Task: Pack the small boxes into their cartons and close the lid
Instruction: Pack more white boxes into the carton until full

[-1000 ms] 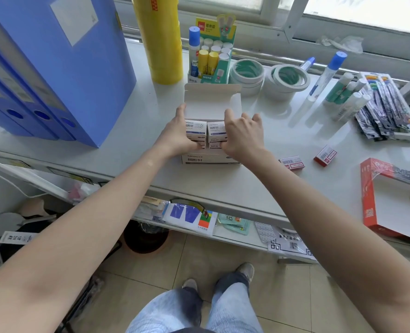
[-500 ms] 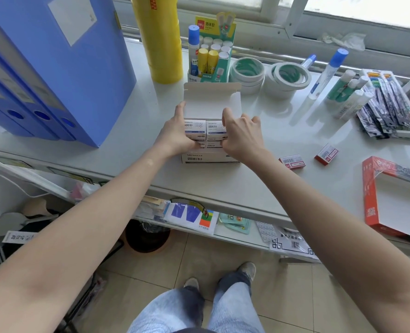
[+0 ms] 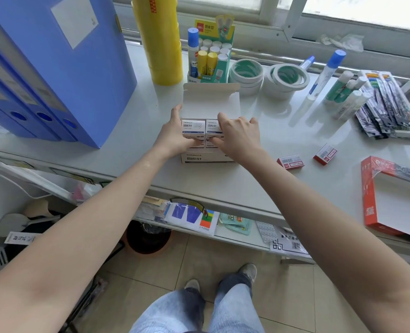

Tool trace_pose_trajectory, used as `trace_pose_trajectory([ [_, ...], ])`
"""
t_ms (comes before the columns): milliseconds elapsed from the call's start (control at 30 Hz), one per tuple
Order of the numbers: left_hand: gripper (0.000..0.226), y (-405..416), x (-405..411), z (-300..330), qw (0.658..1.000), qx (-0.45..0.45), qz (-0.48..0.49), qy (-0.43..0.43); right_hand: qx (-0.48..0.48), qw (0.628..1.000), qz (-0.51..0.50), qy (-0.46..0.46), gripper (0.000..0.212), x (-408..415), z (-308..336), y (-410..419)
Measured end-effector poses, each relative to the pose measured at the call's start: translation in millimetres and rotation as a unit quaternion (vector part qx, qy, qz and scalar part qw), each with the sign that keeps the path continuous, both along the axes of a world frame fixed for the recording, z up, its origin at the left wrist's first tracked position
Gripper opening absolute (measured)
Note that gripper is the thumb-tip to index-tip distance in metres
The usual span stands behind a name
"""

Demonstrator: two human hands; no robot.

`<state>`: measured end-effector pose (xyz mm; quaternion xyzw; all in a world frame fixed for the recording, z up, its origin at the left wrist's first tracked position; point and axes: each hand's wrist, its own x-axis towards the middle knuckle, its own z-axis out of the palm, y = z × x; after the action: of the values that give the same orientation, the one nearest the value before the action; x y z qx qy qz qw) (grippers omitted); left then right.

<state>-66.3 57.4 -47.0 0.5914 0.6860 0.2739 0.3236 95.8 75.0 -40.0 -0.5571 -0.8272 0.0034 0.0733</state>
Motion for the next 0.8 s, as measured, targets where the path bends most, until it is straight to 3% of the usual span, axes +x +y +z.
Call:
trace_pose_trajectory([
  [267,0.105,-1.4,1.8,3.4,1.0,-0.021,0.005,-0.022,-0.027,1.0,0.005,0.007,0.023,0.9,1.2,-0.1],
  [500,0.112,-4.4,6.0,12.9,0.995,-0.048,0.0,-0.092,-0.05,0.999,0.015,0.015,0.032,6.8,8.8,-3.0],
  [700,0.093,-5.4,5.5,27.4,0.982,-0.037,0.035,-0.184,0.032,0.994,-0.018,0.104,0.024,15.2,27.5,-5.9],
  [800,0.08,-6.8,-1.3,26.7,0.983,-0.024,0.047,-0.177,0.006,0.99,-0.071,0.125,0.023,27.1,33.7,-5.5],
])
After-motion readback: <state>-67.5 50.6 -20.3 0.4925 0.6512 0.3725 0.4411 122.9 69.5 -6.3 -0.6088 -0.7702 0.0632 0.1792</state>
